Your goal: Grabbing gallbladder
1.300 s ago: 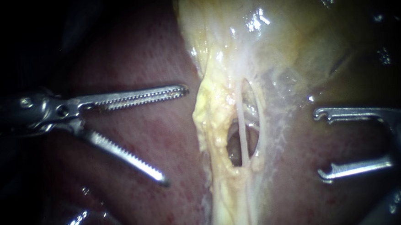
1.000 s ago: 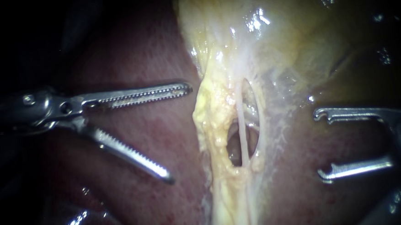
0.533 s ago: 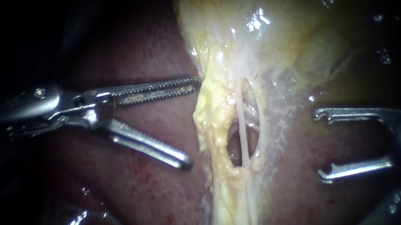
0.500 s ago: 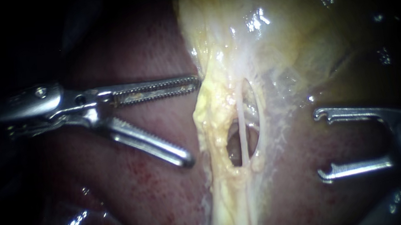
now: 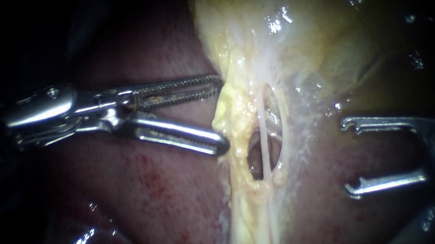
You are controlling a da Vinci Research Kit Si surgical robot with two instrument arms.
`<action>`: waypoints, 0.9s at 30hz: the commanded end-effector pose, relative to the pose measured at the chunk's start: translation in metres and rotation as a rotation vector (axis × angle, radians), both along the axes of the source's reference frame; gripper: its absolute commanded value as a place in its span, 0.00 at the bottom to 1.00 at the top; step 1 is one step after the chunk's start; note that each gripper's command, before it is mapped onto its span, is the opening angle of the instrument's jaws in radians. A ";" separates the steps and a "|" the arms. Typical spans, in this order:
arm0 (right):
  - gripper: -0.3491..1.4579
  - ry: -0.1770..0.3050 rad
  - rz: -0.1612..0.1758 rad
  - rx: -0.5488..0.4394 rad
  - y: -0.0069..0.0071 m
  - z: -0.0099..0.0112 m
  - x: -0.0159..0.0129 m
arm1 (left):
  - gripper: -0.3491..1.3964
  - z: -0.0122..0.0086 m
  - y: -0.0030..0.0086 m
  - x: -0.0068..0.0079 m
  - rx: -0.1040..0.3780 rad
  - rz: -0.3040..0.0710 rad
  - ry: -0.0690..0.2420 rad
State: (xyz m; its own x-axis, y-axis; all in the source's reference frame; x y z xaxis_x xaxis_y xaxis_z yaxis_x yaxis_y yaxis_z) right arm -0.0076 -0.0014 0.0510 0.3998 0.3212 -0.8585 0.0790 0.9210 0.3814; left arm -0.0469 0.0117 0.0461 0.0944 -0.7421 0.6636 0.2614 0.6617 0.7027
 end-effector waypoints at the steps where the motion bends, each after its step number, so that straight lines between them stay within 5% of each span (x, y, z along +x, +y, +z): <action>1: 0.52 0.000 0.000 0.000 0.0000 0.0000 0.0000 | 0.43 -0.0003 -0.0001 0.0000 0.008 -0.007 0.000; 18: 0.52 0.000 0.000 0.000 0.0000 0.0000 -0.0001 | 0.25 0.0000 -0.0001 -0.0001 0.074 -0.041 0.035; 27: 0.52 0.000 0.000 0.000 0.0000 0.0000 -0.0001 | 0.00 0.0008 -0.0002 0.0002 0.089 -0.035 0.069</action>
State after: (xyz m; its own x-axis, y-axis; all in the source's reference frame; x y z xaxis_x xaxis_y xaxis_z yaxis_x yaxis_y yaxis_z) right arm -0.0077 -0.0015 0.0510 0.3999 0.3210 -0.8585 0.0794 0.9210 0.3814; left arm -0.0466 0.0116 0.0470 0.1106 -0.8022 0.5867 0.3349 0.5859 0.7380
